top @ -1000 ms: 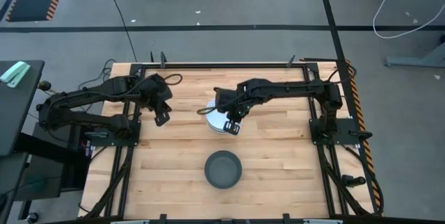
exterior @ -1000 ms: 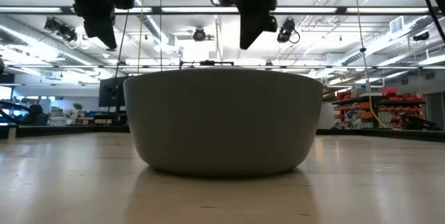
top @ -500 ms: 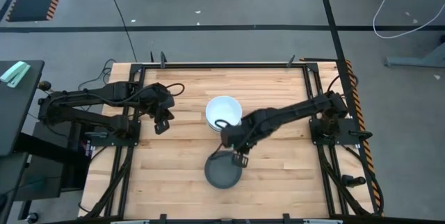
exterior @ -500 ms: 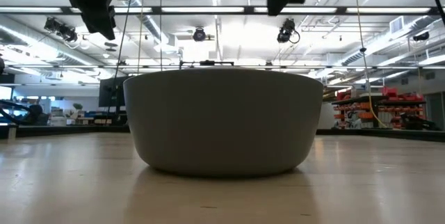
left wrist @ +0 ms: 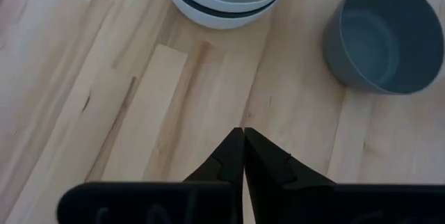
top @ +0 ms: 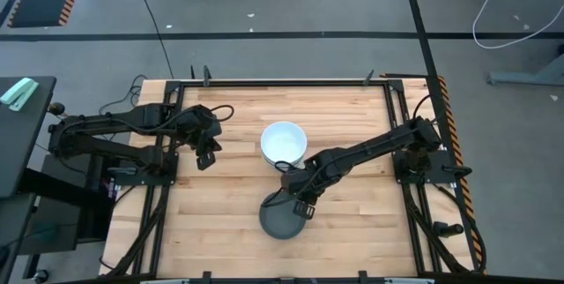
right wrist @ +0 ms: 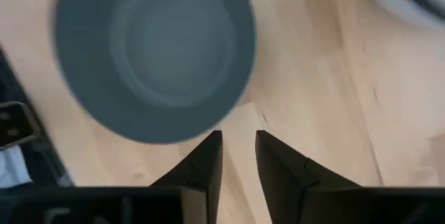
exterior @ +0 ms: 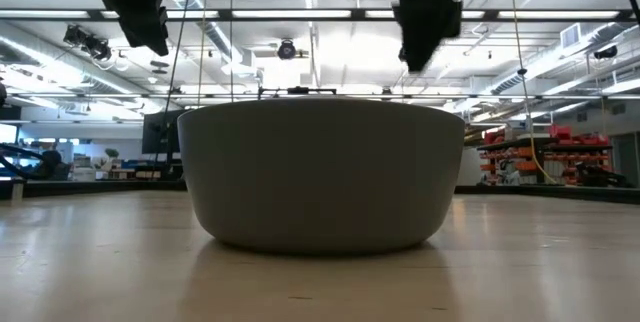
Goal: Nest bowls inside each other
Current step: Stack the dark gray bowl on the gray bowl
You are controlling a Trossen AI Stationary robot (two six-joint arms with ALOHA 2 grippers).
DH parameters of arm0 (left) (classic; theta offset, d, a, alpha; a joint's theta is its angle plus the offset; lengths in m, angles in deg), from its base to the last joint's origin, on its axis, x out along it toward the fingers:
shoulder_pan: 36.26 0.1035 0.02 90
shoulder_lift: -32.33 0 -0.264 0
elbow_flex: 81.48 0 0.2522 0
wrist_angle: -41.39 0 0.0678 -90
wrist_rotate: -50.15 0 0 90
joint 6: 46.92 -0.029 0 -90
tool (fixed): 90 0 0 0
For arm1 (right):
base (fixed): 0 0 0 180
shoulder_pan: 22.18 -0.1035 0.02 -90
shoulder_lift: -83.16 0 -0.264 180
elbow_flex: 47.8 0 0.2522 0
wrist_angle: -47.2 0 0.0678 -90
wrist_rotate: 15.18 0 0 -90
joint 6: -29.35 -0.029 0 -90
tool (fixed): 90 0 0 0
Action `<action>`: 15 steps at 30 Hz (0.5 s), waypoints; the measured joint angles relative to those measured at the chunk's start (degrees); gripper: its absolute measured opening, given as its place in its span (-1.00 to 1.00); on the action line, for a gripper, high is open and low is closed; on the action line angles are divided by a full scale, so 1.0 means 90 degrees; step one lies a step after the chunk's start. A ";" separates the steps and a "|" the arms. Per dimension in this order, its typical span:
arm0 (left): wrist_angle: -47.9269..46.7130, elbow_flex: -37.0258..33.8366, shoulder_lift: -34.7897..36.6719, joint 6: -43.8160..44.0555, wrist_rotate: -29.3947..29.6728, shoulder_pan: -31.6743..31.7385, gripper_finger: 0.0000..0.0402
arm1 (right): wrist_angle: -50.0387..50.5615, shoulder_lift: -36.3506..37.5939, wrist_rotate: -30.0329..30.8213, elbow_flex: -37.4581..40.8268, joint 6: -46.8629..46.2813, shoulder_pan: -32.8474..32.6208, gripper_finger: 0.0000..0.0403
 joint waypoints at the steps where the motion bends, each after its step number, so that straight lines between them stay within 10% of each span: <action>1: 0.0000 0.0000 0.0000 0.0000 0.0055 0.0000 -0.92 | -0.0093 -0.0003 -0.0008 0.0144 -0.0002 0.0000 -0.52; 15: 0.0005 0.0000 0.0000 0.0002 0.0261 0.0000 -0.89 | -0.1720 0.0000 -0.0396 0.1224 -0.0134 -0.0085 -0.49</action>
